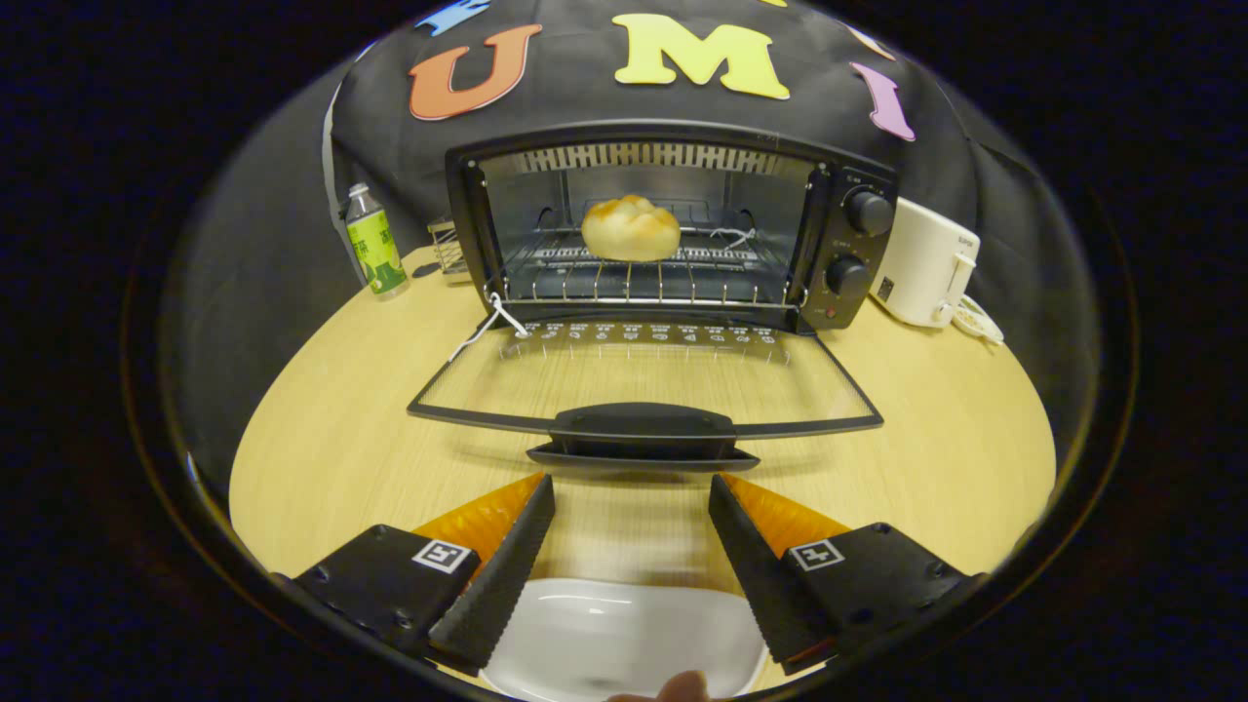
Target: Open the toaster oven, put the food inside, and close the toaster oven door.
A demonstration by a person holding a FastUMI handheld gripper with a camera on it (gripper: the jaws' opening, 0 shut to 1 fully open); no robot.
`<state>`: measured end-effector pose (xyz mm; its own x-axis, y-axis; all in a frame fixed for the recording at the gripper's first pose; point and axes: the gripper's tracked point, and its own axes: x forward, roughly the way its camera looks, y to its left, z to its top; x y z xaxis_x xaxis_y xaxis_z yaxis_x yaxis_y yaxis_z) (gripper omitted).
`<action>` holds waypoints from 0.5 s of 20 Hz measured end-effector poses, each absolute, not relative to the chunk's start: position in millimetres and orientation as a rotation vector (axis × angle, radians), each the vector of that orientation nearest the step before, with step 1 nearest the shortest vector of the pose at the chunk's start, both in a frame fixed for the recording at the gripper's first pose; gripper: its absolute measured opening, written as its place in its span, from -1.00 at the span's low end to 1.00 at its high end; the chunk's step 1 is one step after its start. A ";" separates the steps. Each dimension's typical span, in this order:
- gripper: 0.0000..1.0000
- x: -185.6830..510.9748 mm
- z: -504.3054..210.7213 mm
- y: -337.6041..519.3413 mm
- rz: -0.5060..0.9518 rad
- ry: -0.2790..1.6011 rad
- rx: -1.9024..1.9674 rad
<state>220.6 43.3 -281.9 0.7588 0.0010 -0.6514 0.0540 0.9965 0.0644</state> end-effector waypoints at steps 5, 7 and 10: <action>1.00 228.1 -248.2 40.5 -0.039 0.643 0.067; 1.00 233.9 -233.9 40.2 -0.050 0.608 0.035; 1.00 251.4 -209.7 38.1 -0.066 0.543 0.010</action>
